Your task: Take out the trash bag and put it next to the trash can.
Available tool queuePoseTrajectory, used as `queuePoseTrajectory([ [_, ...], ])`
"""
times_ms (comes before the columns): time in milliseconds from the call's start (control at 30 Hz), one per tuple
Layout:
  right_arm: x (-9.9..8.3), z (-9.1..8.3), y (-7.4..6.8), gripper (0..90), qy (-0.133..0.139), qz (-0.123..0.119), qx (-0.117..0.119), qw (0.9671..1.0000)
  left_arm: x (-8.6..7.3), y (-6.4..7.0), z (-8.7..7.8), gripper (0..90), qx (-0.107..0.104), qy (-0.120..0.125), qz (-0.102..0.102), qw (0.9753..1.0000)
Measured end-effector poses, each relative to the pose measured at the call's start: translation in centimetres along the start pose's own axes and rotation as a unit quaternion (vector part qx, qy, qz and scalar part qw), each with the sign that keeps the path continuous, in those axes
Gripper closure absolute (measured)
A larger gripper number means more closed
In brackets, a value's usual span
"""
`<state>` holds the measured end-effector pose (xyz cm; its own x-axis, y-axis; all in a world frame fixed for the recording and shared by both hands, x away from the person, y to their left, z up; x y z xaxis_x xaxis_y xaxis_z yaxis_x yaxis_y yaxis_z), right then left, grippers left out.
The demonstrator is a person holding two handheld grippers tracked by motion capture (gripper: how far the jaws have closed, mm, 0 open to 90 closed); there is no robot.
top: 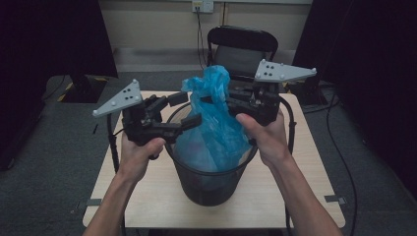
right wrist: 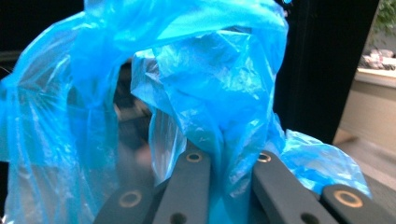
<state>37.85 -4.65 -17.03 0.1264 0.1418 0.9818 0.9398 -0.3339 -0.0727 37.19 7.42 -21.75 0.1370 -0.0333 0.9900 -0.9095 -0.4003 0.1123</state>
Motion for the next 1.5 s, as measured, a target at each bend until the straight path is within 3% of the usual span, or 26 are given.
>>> queuePoseTrajectory([
  [133,1.1,0.2,-1.0,90.0,0.019,-0.001,0.023,0.9996,-0.2,0.7,2.0,21.4,-0.005,-0.03,0.009,0.9995],
  [167,1.2,0.2,-1.1,90.0,0.023,-0.001,0.027,0.9994,-0.3,0.8,2.4,25.7,-0.006,-0.033,0.01,0.9994],
  [200,1.3,0.2,-1.3,90.0,0.024,-0.003,0.03,0.9993,-0.3,0.9,2.6,34.5,-0.014,-0.034,0.01,0.9993],
  [233,1.3,0.2,-1.5,90.0,0.024,-0.005,0.031,0.9992,-0.3,1.1,2.7,56.6,-0.024,-0.033,0.011,0.9991],
  [267,1.2,0.3,-1.6,90.0,0.021,-0.006,0.032,0.9992,-0.4,1.2,2.8,71.6,-0.031,-0.036,0.017,0.9987],
  [333,1.0,0.0,-1.5,89.3,0.019,-0.009,0.024,0.9995,-0.5,1.5,2.7,88.5,-0.028,-0.042,0.032,0.9982],
  [533,0.1,-1.9,0.0,41.7,0.007,0.001,-0.029,0.9995,-0.1,0.3,1.4,89.8,-0.018,-0.035,0.016,0.9991],
  [667,-0.8,-3.4,1.1,28.8,0.012,0.017,-0.04,0.999,0.3,-0.7,0.5,89.8,0.002,-0.029,0.01,0.9995],
  [767,-1.4,-4.2,1.8,22.3,0.021,0.033,-0.022,0.999,1.0,-1.3,-0.1,89.8,0.012,-0.019,0.006,0.9997],
  [833,-2.4,-3.9,2.0,18.6,0.006,0.039,-0.007,0.9992,1.8,-1.3,-0.2,89.8,0.004,-0.008,-0.003,1.0],
  [967,-3.9,-1.8,2.2,16.2,-0.032,0.041,0.003,0.9986,3.3,-0.5,0.1,89.8,-0.005,0.002,0.005,1.0],
  [1167,-4.3,1.5,1.8,19.0,-0.055,0.031,0.015,0.9979,4.2,0.9,0.9,89.8,-0.038,0.002,0.01,0.9992],
  [1233,-4.5,2.2,1.7,33.3,-0.06,0.026,0.021,0.9977,4.2,1.1,0.9,89.8,-0.043,0.002,0.013,0.999],
  [1333,-4.6,2.4,1.5,72.5,-0.066,0.017,0.037,0.997,3.8,0.8,0.6,89.6,-0.041,-0.002,0.015,0.9991],
  [1367,-4.6,2.4,1.5,81.6,-0.067,0.015,0.036,0.997,3.6,0.7,0.4,88.7,-0.039,0.0,0.012,0.9992],
  [1433,-4.4,2.1,1.7,89.8,-0.061,0.015,0.027,0.9976,3.3,0.4,-0.2,80.5,-0.029,-0.001,0.013,0.9995],
  [1500,-4.1,1.4,2.3,90.0,-0.052,0.019,0.01,0.9984,2.7,-0.2,-0.6,61.1,0.016,-0.015,0.02,0.9995],
])
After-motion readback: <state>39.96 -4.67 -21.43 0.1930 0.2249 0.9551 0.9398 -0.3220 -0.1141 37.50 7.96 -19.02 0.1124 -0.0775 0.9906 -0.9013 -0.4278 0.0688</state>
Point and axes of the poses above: each handheld gripper's, and its own axes: z roughly forward along the jaws, x roughly out of its top, y roughly to its right, the point moved 7 cm from there along z, roughly forward along the jaws, and after that the axes turned 6 degrees about -y, right-handed, at the moved point
